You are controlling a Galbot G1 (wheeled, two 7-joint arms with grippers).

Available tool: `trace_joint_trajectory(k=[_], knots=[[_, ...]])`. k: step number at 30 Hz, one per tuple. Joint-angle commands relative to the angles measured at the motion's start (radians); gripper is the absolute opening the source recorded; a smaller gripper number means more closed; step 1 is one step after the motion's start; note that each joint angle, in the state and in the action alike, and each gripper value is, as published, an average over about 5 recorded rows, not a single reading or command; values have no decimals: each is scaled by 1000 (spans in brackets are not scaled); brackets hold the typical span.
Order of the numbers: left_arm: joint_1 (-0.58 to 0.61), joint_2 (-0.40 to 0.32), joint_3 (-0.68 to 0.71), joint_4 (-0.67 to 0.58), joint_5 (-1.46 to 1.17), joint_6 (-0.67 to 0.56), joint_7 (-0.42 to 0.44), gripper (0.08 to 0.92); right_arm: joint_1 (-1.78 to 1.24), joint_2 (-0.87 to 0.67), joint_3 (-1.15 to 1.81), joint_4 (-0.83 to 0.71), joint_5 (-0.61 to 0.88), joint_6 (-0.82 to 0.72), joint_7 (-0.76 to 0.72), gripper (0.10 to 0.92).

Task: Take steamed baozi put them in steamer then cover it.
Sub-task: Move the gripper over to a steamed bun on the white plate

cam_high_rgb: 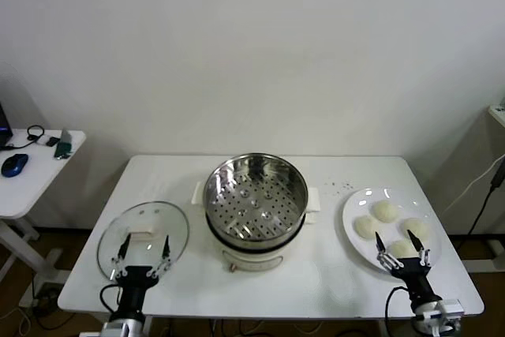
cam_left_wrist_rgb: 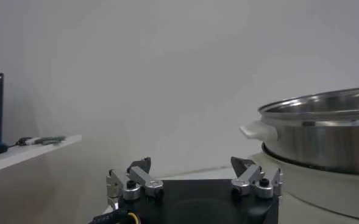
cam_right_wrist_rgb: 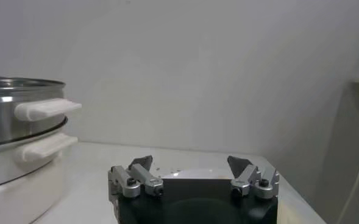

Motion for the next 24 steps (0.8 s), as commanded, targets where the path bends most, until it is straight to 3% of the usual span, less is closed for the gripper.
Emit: trace_joint_trajectory(k=[1,5,13,20,24], knots=[[-1,1,2,-1,6,2,-10,823,31,-35,17,-3,-40,-17,-34,823],[-7,11,6,-14,18,22,-23,823,89,-167,36,-18,-117,-104,-116,823],[-17,32,18,-20,38,38,-29,823,263,-583,-43,-141,-153,-269,-403,823],[-11,42,24,-18,38,36,-35,823,521,-841,-246,-314,-262,-256,-773,823],[-11,47,22,-12,35,35,-42,823,812,-896,-532,-410,-368,-217,-879,823]])
